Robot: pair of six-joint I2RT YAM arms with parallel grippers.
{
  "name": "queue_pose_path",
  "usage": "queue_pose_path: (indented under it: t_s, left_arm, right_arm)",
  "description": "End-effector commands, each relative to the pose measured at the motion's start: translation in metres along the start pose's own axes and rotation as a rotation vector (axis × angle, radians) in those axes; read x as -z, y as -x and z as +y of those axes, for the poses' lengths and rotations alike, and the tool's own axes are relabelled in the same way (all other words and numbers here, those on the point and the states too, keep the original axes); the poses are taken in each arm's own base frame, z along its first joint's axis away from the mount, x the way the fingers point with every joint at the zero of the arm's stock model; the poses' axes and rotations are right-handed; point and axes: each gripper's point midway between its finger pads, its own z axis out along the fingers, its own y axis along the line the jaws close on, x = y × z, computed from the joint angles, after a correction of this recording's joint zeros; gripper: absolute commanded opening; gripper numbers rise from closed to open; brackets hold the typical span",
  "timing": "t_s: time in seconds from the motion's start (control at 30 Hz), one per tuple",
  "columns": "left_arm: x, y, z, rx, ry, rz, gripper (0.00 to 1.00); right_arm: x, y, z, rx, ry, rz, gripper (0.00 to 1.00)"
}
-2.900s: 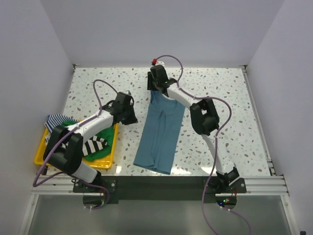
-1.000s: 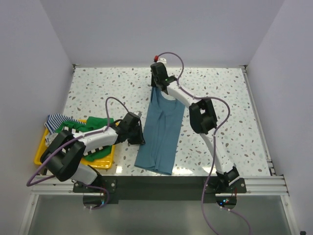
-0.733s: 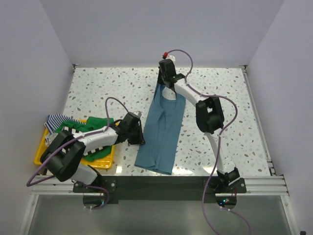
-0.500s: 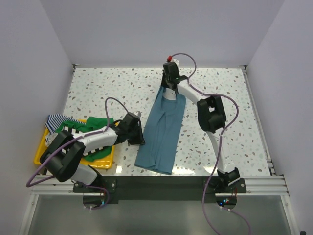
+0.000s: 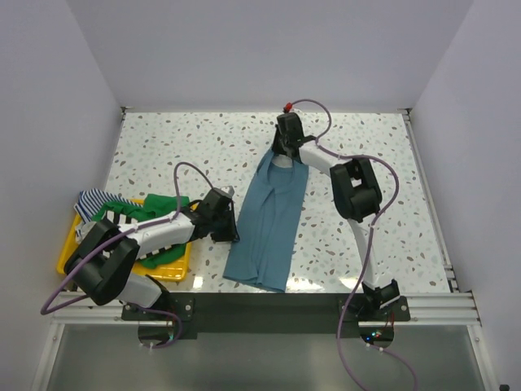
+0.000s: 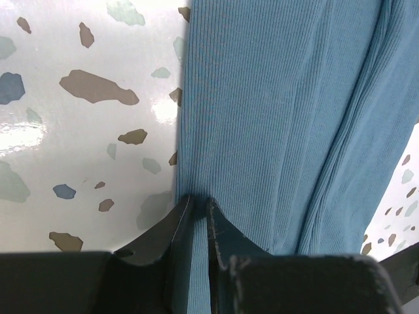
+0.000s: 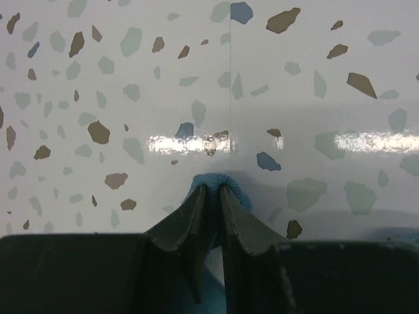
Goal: Fold and stack the tank tops
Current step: Fold the tank top
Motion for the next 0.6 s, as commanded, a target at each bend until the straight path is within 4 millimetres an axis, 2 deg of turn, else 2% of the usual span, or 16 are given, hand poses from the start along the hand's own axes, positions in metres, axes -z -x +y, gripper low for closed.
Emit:
queue_pose_path:
  t_s: [0.0, 0.03, 0.17, 0.3, 0.4, 0.57]
  left_arm:
    - [0.005, -0.008, 0.009, -0.036, 0.031, 0.023, 0.19]
    - [0.004, -0.009, 0.008, -0.041, 0.026, 0.023, 0.19]
    - [0.007, -0.011, 0.006, -0.056, 0.011, 0.025, 0.19]
    - [0.006, -0.017, 0.001, -0.082, -0.003, 0.040, 0.22]
    - [0.004, -0.023, -0.003, -0.088, -0.015, 0.051, 0.22]
    - [0.000, -0.028, -0.005, -0.089, -0.025, 0.063, 0.22]
  right_arm:
    - [0.035, 0.051, 0.022, -0.040, 0.089, -0.121, 0.19]
    - [0.034, 0.044, 0.018, -0.040, 0.081, -0.114, 0.21]
    - [0.037, 0.043, 0.010, -0.043, 0.060, -0.117, 0.30]
    - [0.048, 0.055, 0.018, -0.043, 0.087, -0.138, 0.52]
    - [0.056, 0.065, 0.022, -0.035, 0.095, -0.151, 0.63]
    - [0.079, 0.081, 0.030, -0.017, 0.121, -0.168, 0.75]
